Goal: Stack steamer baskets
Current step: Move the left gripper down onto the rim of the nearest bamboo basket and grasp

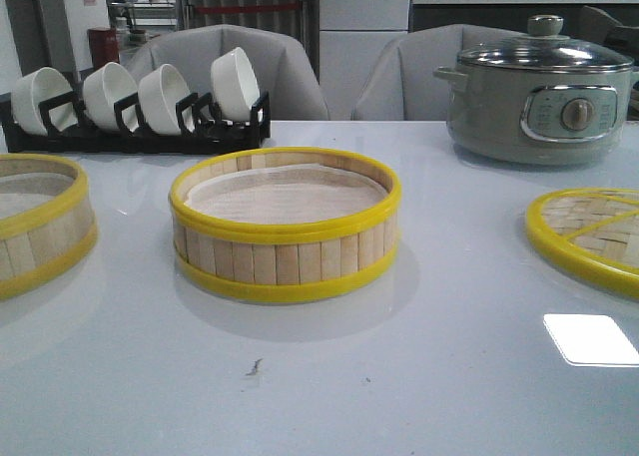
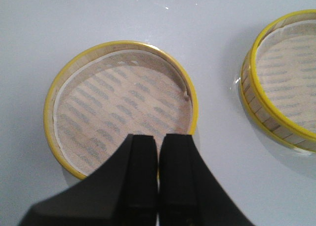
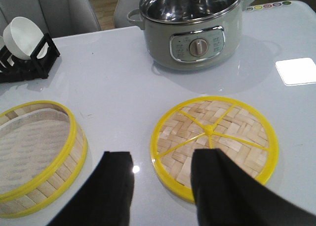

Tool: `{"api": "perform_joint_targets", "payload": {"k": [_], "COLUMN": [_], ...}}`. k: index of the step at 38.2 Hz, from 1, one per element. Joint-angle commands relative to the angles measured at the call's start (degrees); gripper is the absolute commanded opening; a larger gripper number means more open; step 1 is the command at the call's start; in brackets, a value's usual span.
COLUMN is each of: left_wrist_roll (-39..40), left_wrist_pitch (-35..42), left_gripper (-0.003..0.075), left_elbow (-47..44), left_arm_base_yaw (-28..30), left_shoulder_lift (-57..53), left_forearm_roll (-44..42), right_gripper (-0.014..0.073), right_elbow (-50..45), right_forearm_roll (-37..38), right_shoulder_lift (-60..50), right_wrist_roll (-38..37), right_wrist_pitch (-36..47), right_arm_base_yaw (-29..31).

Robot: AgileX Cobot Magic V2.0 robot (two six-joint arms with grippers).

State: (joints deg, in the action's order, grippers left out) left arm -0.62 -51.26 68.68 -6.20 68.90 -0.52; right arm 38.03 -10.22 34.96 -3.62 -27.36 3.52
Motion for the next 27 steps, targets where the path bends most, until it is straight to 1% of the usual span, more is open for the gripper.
{"api": "perform_joint_targets", "payload": {"k": [1,5,7,17,24,27], "left_wrist_roll": [0.14,0.14,0.22,0.12,-0.12,-2.01], "left_wrist_pitch": [5.77,8.06,8.60,12.53,15.73,15.84], "left_gripper": [0.0227,0.0339,0.0372,0.0370,0.0370,0.0370], "left_elbow": [1.85,1.85,1.85,1.85,2.21,2.97], "left_arm_base_yaw": [-0.35,-0.35,-0.35,-0.35,-0.64,-1.55], "left_shoulder_lift": [0.83,3.70,5.46,14.58,19.34,21.35], "left_forearm_roll": [0.52,0.52,1.00,9.81,11.46,11.46], "right_gripper": [0.0414,0.0414,0.0414,0.0414,0.0414,0.0414], "right_elbow": [2.09,2.09,2.09,2.03,2.03,2.03], "right_forearm_roll": [-0.46,-0.46,-0.46,-0.46,-0.46,-0.46], "right_shoulder_lift": [0.30,0.30,0.30,0.30,0.41,0.57], "right_wrist_roll": [0.68,0.68,0.68,0.68,0.68,0.68], "right_wrist_pitch": [5.06,5.36,5.49,5.48,5.48,5.48], "right_arm_base_yaw": [-0.10,-0.10,-0.10,-0.10,-0.10,-0.10]}}
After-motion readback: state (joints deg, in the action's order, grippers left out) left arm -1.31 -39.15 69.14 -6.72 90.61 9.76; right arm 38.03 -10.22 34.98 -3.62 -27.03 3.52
